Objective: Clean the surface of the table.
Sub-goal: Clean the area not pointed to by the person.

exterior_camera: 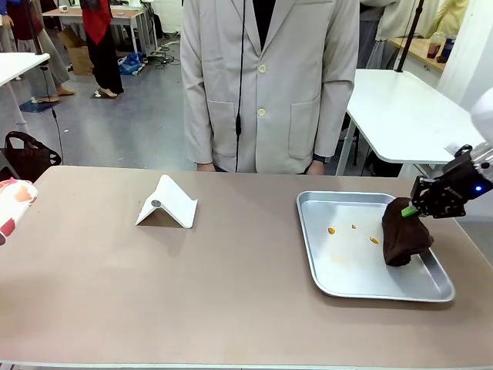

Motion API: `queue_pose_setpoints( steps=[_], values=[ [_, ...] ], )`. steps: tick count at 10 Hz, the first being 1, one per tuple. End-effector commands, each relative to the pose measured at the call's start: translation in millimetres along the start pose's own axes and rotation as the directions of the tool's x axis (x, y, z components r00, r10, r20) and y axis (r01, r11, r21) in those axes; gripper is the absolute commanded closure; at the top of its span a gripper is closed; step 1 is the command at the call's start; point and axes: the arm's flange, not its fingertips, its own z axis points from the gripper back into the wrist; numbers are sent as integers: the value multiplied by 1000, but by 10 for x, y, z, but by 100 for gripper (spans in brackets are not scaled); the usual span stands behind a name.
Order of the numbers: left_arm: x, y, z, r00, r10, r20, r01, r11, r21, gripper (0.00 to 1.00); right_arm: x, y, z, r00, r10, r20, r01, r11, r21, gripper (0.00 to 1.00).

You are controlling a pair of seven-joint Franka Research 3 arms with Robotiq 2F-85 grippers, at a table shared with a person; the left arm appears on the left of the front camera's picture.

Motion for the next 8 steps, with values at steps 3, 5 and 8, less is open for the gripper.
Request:
queue_pose_setpoints(
  steps=[3, 5, 8],
  values=[
    [-9, -50, -6, 1000, -2, 0, 2, 1000, -3, 78, 226, 132, -447, 998, 57, -14, -57, 998, -14, 98],
    [-9, -50, -6, 1000, -2, 0, 2, 1000, -3, 78, 302, 151, -789, 999, 27, -37, -26, 1000, 11, 98],
    [-9, -50, -6, 1000, -2, 0, 2, 1000, -3, 78, 298, 222, -1143, 996, 10, -87, -6, 999, 42, 98]
  ],
)
